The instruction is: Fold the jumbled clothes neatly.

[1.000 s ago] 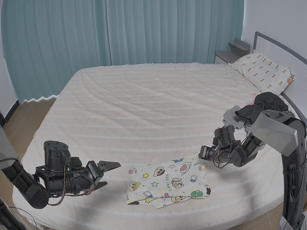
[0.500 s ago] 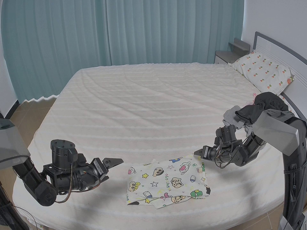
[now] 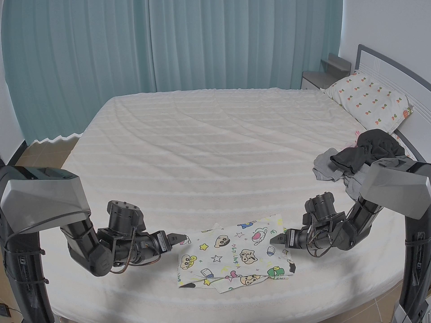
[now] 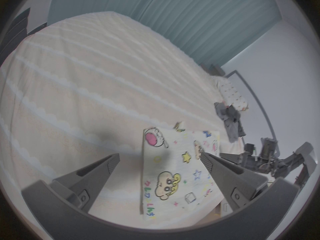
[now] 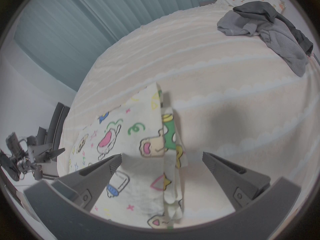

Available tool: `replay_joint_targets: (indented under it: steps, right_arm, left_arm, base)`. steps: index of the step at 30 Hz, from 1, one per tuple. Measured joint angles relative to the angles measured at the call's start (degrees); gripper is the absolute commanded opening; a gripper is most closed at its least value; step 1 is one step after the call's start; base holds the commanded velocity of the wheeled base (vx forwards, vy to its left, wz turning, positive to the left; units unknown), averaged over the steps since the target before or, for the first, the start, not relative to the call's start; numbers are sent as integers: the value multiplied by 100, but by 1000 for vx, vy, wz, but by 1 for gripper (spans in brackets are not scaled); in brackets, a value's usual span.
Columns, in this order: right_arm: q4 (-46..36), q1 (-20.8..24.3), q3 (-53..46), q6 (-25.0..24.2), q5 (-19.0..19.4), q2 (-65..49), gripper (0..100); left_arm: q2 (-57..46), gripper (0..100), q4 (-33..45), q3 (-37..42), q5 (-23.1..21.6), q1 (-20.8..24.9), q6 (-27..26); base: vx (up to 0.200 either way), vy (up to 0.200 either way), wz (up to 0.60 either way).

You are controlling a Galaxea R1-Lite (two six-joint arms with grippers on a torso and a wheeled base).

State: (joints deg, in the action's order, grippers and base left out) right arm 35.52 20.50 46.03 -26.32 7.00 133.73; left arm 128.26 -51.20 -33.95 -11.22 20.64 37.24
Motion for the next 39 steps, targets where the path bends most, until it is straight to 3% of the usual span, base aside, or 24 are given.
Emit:
replay_joint_targets:
  steps: [10,17,29,30,31,32,39]
  right_arm:
    - [6,317,-139,-274,24,-22,100]
    - [60,514,-107,-368,-22,11,100]
    - [646,564,-102,-622,-87,288,100]
    - [660,567,-102,-624,-82,299,0]
    - [668,568,-102,-622,-77,310,0]
    - [670,568,-100,-619,-76,321,0]
    - [697,606,-45,-614,-57,389,0]
  left_arm:
    - [492,100,1150,-1178,255,286,-238]
    - [647,100,1245,-1387,690,642,-262]
    - [722,100,1262,-1412,723,973,-224]
    - [724,100,1271,-1431,720,1007,-218]
    - [724,100,1282,-1451,719,1050,-213]
    - [724,0,1300,-1469,720,1073,-211]
    - [695,0,1669,-1566,708,1156,-84]
  base:
    - [0,0,0]
    - [0,0,0]
    - [0,0,0]
    - [0,0,0]
    - [0,0,0]
    - [0,0,0]
    - [0,0,0]
